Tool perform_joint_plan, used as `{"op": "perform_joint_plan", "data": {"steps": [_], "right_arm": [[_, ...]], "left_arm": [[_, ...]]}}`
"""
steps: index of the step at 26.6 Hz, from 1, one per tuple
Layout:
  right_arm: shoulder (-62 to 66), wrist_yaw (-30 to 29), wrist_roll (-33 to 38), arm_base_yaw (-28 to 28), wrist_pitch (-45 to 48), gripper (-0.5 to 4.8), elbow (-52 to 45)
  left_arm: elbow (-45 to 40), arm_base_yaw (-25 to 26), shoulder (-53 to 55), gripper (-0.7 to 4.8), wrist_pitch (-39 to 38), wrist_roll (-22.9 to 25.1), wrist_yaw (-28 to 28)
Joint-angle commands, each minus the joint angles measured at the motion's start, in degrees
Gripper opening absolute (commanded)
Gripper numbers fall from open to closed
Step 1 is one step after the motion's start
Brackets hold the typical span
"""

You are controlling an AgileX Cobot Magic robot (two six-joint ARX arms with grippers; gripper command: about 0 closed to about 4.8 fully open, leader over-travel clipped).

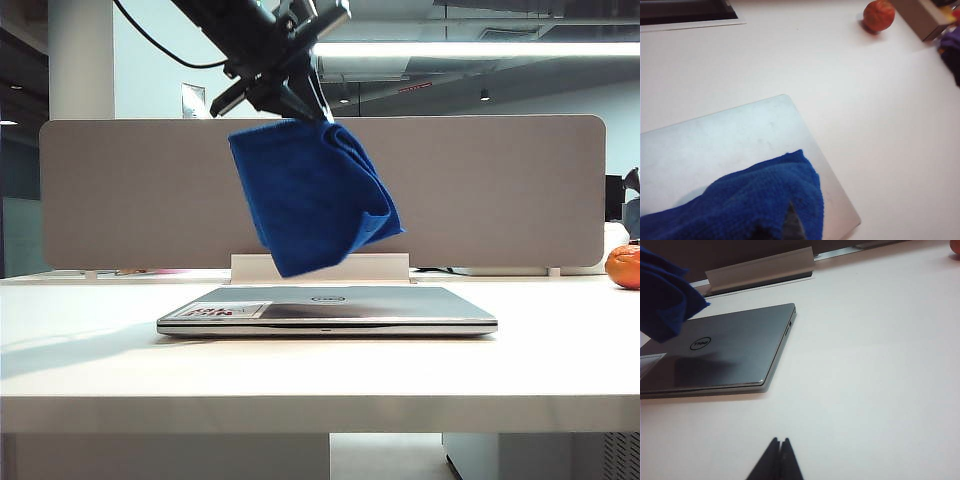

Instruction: Pick up the blue rag and put it over the laptop.

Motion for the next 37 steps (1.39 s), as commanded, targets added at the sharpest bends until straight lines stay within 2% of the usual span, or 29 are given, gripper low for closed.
{"op": "perform_joint_plan", "data": {"steps": [1,5,8,11,16,21,25,29,30,33,37], "right_arm": [[-0.1,-0.1,0.0,0.0,0.7,-0.05,-0.2],[-0.1,-0.1,0.0,0.0,0.7,-0.05,-0.2],[-0.1,-0.1,0.0,0.0,0.7,-0.05,-0.2],[-0.1,-0.1,0.0,0.0,0.7,-0.05,-0.2],[-0.1,0.0,0.0,0.0,0.7,-0.05,-0.2],[-0.1,0.0,0.0,0.0,0.6,-0.05,-0.2],[-0.1,0.0,0.0,0.0,0.6,-0.05,-0.2],[-0.1,0.0,0.0,0.0,0.6,-0.05,-0.2],[-0.1,0.0,0.0,0.0,0.6,-0.05,-0.2],[-0.1,0.0,0.0,0.0,0.6,-0.05,-0.2],[-0.1,-0.1,0.0,0.0,0.6,-0.05,-0.2]], "left_arm": [[0.3,-0.1,1.5,-0.06,3.6,2.5,-0.8],[0.3,-0.1,3.9,-0.06,6.3,2.6,-1.4],[1.0,-0.1,5.6,-0.06,6.1,6.3,-3.6],[1.1,-0.1,6.9,-0.06,6.1,6.6,-6.6],[1.1,-0.1,8.9,-0.06,5.5,6.6,-7.0],[1.1,-0.2,10.7,-0.06,0.7,6.6,-7.0],[1.1,-0.2,13.2,-0.06,-7.6,6.6,-6.9],[1.1,-0.2,13.3,-0.01,-12.1,6.6,-5.9],[1.1,-0.2,13.3,0.08,-12.6,6.6,-5.0],[1.1,-0.2,13.3,1.62,-15.3,5.9,-1.5],[1.6,-0.2,13.2,1.65,-19.7,6.0,-1.0]]}}
